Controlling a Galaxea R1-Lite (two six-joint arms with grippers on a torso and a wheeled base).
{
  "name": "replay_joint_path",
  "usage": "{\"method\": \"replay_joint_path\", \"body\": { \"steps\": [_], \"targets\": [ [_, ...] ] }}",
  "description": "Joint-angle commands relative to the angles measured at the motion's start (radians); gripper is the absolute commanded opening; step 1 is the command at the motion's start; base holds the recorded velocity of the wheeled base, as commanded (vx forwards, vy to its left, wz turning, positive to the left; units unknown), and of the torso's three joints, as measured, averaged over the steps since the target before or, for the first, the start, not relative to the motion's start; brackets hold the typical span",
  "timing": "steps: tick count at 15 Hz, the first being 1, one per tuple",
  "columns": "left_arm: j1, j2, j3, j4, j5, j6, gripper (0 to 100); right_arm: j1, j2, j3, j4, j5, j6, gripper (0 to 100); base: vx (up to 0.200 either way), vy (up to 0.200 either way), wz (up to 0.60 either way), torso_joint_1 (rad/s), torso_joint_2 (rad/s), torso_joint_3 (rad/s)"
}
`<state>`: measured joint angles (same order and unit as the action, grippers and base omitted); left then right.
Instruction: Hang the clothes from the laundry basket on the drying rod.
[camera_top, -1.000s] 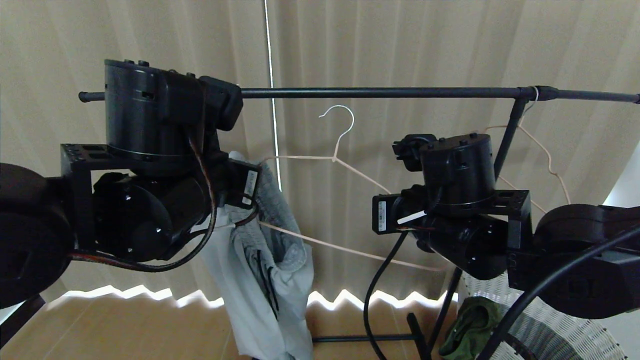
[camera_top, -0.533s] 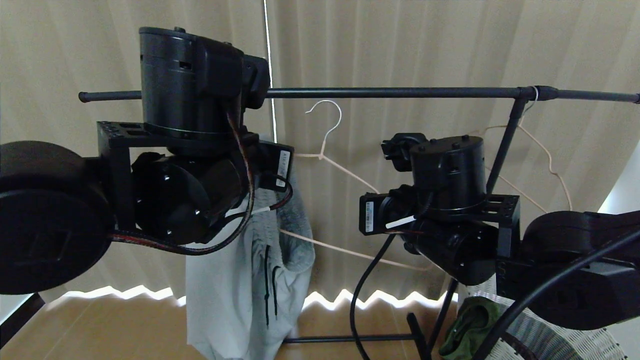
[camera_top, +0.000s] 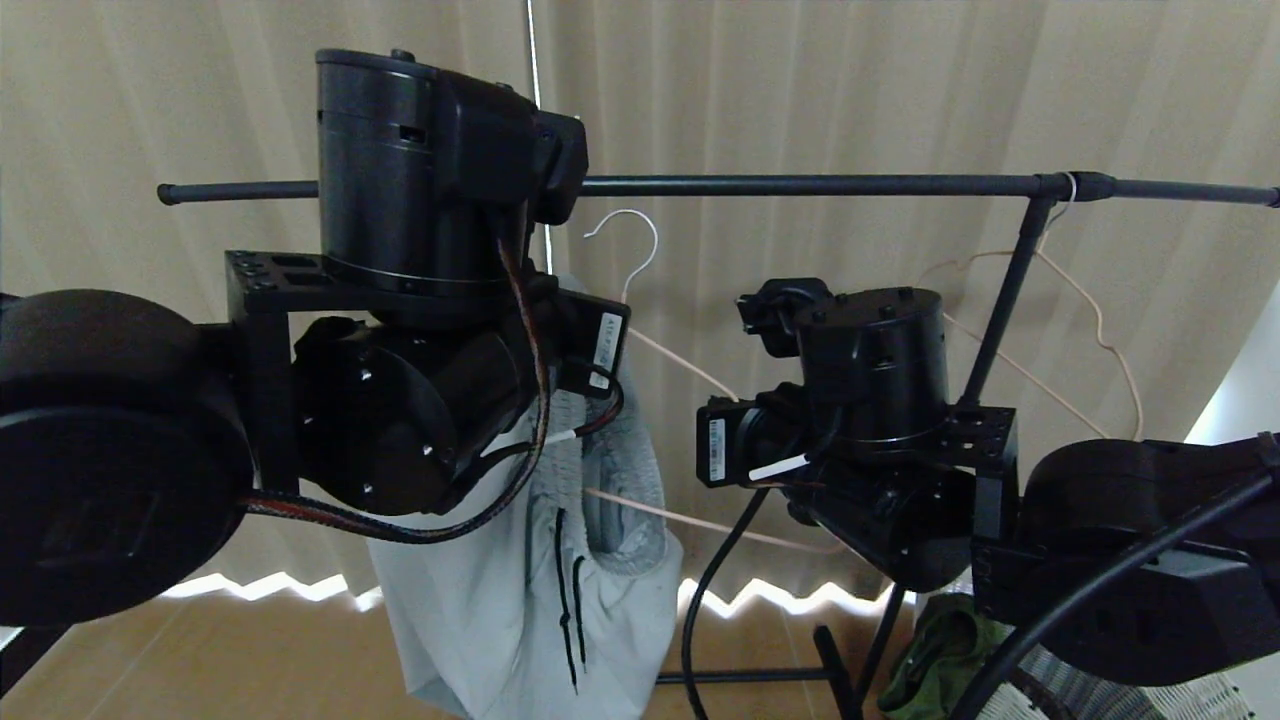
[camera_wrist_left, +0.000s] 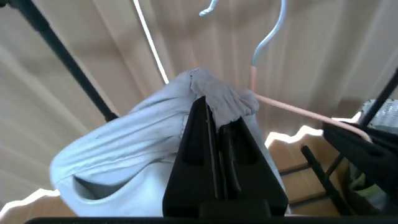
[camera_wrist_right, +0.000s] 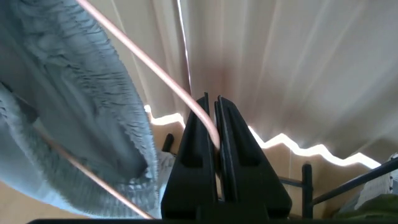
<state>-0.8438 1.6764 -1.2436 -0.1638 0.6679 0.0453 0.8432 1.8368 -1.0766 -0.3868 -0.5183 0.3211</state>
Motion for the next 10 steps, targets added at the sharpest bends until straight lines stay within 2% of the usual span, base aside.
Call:
{"method": "replay_joint_path", "body": {
  "steps": [1,2,7,10],
  "targets": [
    [-0.001,-0.017,0.039,-0.010,-0.010,-0.002,0,0.000,-0.030,0.007,-0.001,0.001,0.000,0,0.000,0.000,0.00,0.000,0.00,0.000],
    [-0.001,-0.017,0.039,-0.010,-0.010,-0.002,0,0.000,-0.030,0.007,-0.001,0.001,0.000,0,0.000,0.000,0.00,0.000,0.00,0.000],
    [-0.001,-0.087,0.128,-0.010,-0.179,-0.005,0,0.000,-0.085,0.030,-0.043,0.009,-0.004,0,0.000,0.000,0.00,0.000,0.00,0.000],
    [-0.003,-0.090,0.145,-0.011,-0.194,-0.002,0,0.000,-0.103,0.086,-0.149,0.021,-0.076,0,0.000,0.000,0.00,0.000,0.00,0.000]
  ]
}}
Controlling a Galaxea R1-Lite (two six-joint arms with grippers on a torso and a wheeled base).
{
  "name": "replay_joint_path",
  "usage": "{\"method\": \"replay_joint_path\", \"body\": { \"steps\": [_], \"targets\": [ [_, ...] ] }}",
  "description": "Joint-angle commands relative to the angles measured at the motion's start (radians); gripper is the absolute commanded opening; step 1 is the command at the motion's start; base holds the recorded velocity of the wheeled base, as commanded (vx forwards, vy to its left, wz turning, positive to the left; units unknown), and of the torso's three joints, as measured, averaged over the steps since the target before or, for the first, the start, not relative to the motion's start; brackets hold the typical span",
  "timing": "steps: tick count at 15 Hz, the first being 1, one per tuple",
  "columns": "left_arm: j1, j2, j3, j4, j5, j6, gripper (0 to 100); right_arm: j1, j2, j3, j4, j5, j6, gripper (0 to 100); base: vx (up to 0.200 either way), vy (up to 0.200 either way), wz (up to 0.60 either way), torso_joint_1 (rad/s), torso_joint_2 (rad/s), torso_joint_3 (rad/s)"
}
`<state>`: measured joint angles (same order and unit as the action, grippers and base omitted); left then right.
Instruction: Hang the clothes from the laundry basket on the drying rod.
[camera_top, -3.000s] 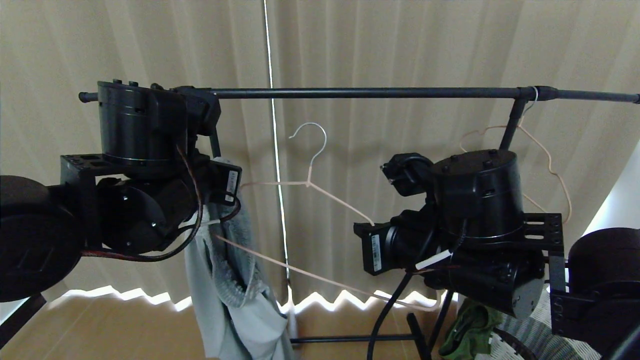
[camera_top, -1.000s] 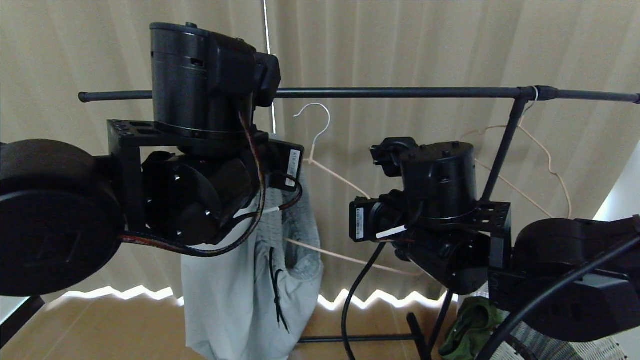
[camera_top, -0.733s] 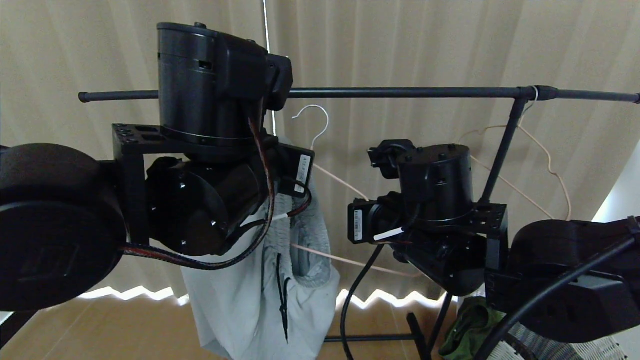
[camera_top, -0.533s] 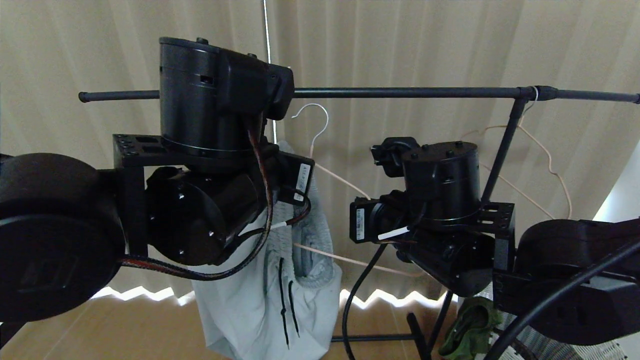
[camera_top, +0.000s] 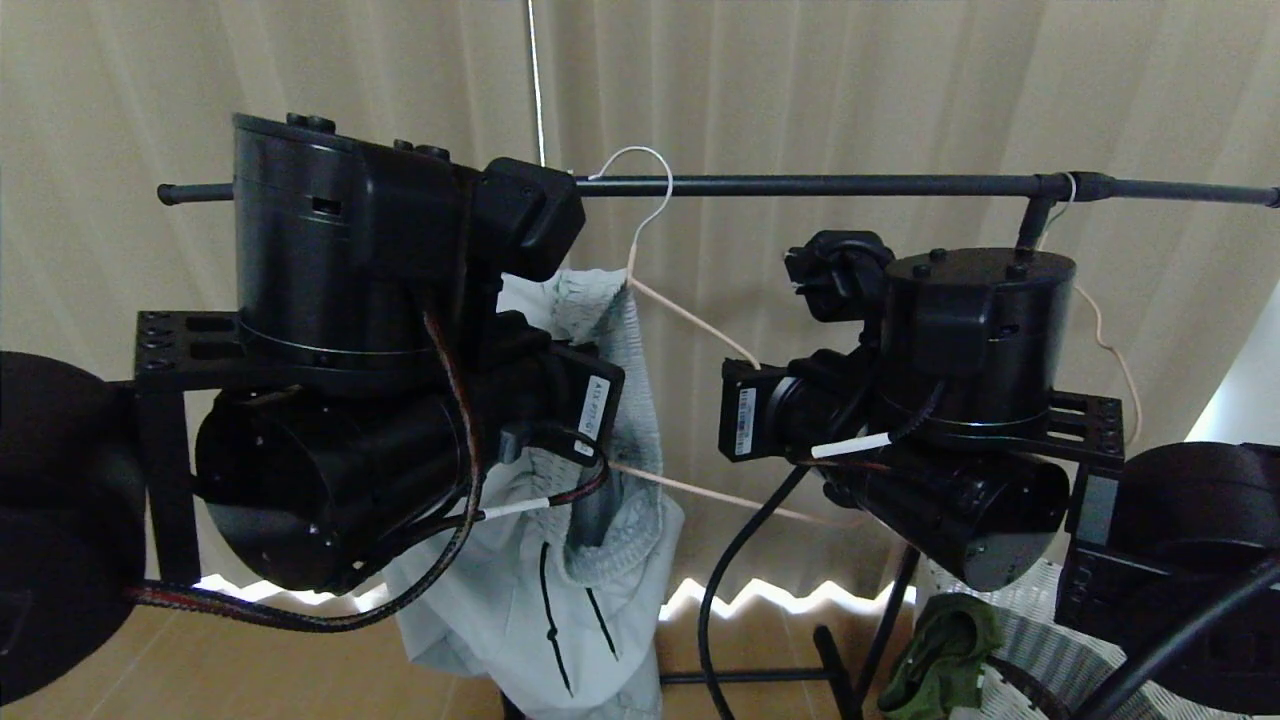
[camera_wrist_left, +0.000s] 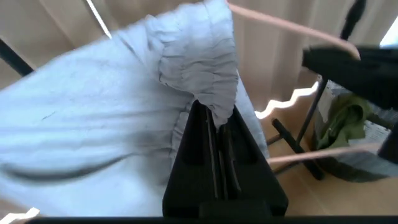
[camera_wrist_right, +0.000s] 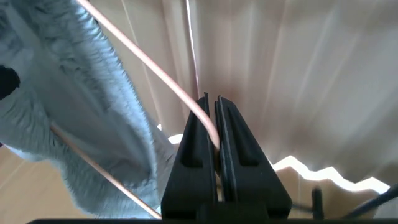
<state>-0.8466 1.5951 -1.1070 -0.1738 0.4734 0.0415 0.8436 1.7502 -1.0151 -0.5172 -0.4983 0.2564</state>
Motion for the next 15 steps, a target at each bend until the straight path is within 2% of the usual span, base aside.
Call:
{"method": "replay_joint_path", "body": {
  "steps": [1,5,9,12,15],
  "targets": [
    [0.000,-0.009,0.012,-0.001,0.001,0.001,100,0.000,-0.017,0.038,-0.047,0.003,-0.034,0,0.000,0.000,0.00,0.000,0.00,0.000],
    [-0.012,-0.015,0.027,-0.030,-0.013,0.001,100,0.000,-0.018,0.056,-0.098,0.003,-0.062,0,0.000,0.000,0.00,0.000,0.00,0.000],
    [-0.012,-0.098,0.148,-0.118,-0.081,0.011,100,-0.015,-0.051,0.064,-0.099,0.003,-0.078,0,0.000,0.000,0.00,0.000,0.00,0.000],
    [-0.008,-0.178,0.210,-0.138,-0.082,0.020,100,-0.057,-0.089,0.084,-0.099,0.003,-0.111,0,0.000,0.000,0.00,0.000,0.00,0.000],
    [0.017,-0.257,0.257,-0.171,-0.082,0.061,100,-0.149,-0.115,0.105,-0.099,0.024,-0.151,0,0.000,0.000,0.00,0.000,0.00,0.000]
  ]
}}
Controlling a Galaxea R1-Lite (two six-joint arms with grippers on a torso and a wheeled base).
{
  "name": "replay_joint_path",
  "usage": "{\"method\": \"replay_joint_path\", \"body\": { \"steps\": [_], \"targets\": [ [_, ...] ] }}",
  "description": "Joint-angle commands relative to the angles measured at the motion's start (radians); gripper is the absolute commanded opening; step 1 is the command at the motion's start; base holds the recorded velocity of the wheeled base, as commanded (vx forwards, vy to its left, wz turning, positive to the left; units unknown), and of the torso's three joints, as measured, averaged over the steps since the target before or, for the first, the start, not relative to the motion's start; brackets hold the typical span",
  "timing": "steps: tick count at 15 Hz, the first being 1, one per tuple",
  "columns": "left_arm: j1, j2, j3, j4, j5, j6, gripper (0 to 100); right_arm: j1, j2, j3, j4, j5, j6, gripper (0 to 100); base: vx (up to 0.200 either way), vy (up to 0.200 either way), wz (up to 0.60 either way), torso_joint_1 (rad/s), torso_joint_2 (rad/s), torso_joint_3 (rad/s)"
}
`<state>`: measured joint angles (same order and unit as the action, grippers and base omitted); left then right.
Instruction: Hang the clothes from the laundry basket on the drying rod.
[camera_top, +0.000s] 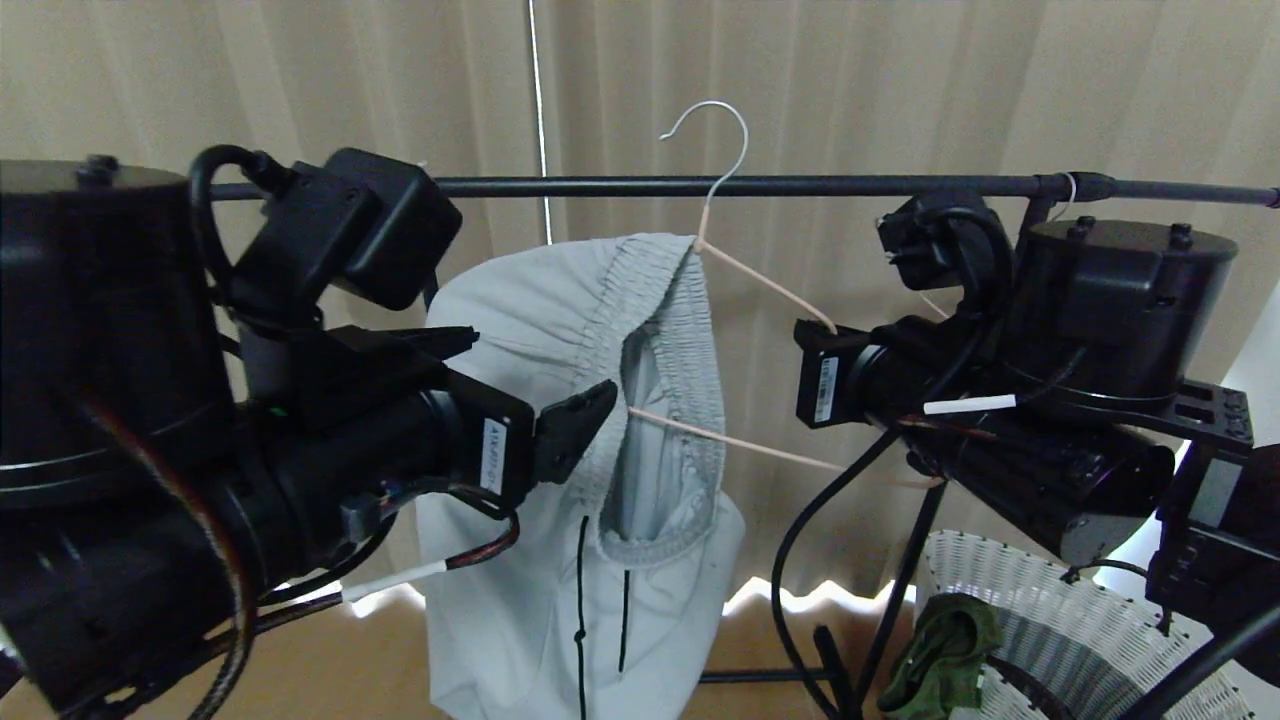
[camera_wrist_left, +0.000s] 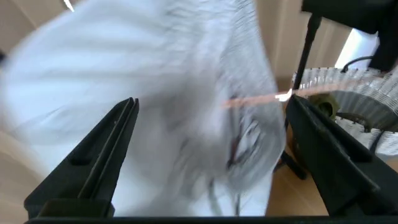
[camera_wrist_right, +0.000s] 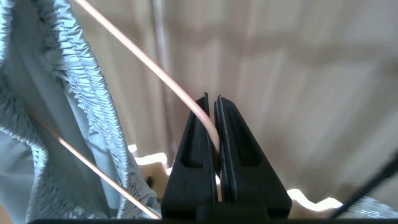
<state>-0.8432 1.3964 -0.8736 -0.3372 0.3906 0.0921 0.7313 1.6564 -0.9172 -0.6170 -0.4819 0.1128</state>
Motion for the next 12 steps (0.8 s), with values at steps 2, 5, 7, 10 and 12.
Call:
{"method": "replay_joint_path", "body": {
  "steps": [2,5,7,10,12],
  "targets": [
    [0.044,-0.077,0.036,-0.025,-0.001,0.067,100,-0.061,-0.047,0.020,0.002,0.045,-0.013,0,0.000,0.000,0.00,0.000,0.00,0.000],
    [0.113,-0.114,0.036,-0.023,-0.139,0.158,100,-0.093,-0.087,0.064,0.002,0.077,-0.048,0,0.000,0.000,0.00,0.000,0.00,0.000],
    [0.144,-0.122,0.036,-0.022,-0.217,0.198,100,-0.112,-0.107,0.092,0.000,0.105,-0.062,0,0.000,0.000,0.00,0.000,0.00,0.000],
    [0.173,-0.111,0.036,-0.025,-0.231,0.273,100,-0.124,-0.130,0.129,0.002,0.132,-0.064,0,0.000,0.000,0.00,0.000,0.00,0.000],
    [0.173,-0.109,0.033,-0.025,-0.265,0.285,100,-0.133,-0.138,0.136,0.002,0.141,-0.064,0,0.000,0.000,0.00,0.000,0.00,0.000]
  ]
}}
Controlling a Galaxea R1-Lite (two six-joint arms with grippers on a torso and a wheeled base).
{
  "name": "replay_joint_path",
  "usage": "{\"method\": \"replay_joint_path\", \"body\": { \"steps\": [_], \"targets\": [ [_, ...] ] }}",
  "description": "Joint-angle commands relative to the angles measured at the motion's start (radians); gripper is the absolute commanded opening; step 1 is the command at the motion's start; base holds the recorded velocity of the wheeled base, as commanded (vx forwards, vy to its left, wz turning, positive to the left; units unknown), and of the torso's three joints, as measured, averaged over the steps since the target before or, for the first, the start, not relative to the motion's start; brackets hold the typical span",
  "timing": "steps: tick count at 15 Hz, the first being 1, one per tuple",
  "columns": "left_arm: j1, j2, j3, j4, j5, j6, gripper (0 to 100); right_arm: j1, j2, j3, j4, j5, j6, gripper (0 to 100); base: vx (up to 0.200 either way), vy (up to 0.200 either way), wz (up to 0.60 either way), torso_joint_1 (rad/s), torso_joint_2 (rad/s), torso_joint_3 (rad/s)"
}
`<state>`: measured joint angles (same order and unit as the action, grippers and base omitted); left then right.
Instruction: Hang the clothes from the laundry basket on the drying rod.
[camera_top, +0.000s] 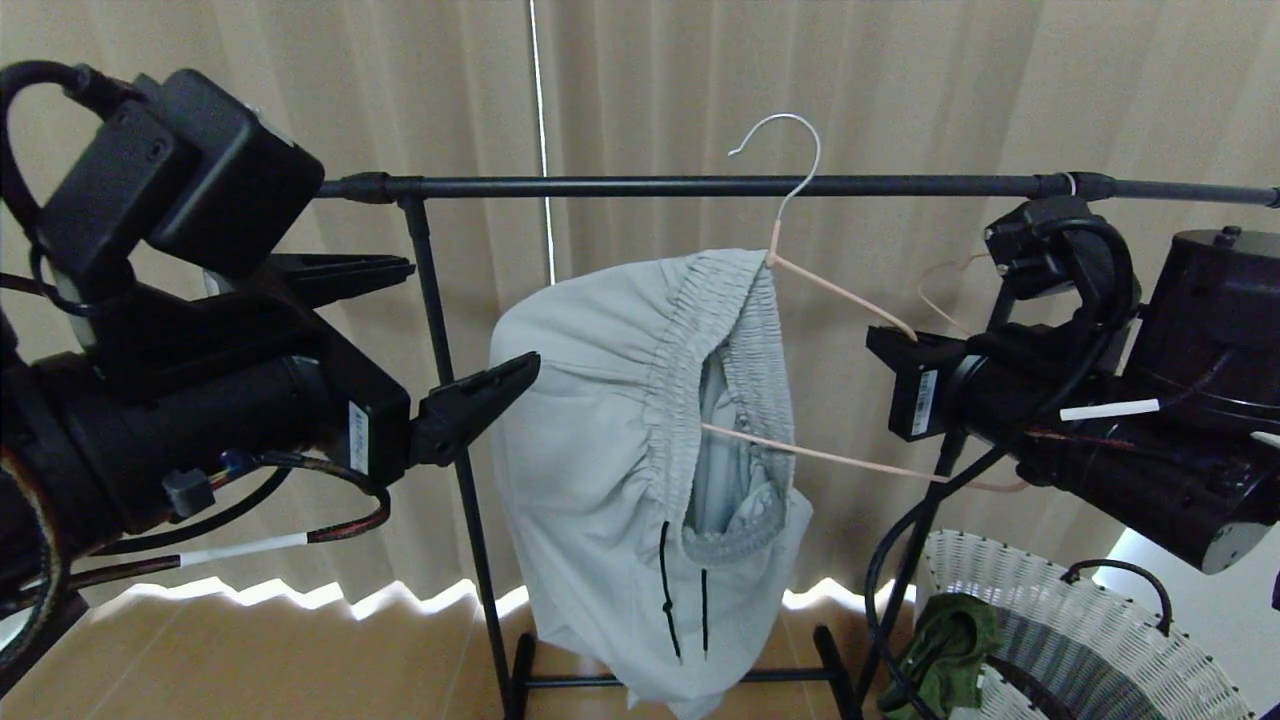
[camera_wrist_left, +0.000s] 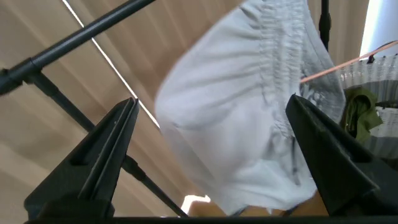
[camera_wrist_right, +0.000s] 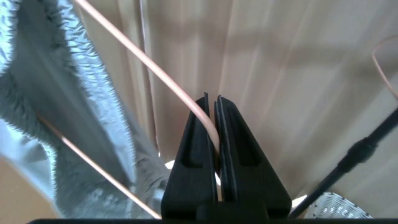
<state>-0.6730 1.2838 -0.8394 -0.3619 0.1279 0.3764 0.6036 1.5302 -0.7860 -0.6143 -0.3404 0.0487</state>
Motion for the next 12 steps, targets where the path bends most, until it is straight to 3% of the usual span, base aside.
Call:
{"method": "replay_joint_path", "body": {
  "steps": [1,9,12],
  "targets": [
    [0.003,0.002,-0.001,-0.002,-0.017,0.010,100,-0.012,-0.015,0.005,-0.001,0.000,0.000,0,0.000,0.000,0.00,0.000,0.00,0.000],
    [0.001,0.054,-0.006,-0.068,-0.047,0.024,100,-0.044,-0.039,0.053,-0.002,0.021,-0.030,0,0.000,0.000,0.00,0.000,0.00,0.000],
    [0.020,0.088,-0.040,-0.058,-0.070,0.144,100,-0.071,-0.039,0.057,-0.002,0.064,-0.059,0,0.000,0.000,0.00,0.000,0.00,0.000]
  ]
}}
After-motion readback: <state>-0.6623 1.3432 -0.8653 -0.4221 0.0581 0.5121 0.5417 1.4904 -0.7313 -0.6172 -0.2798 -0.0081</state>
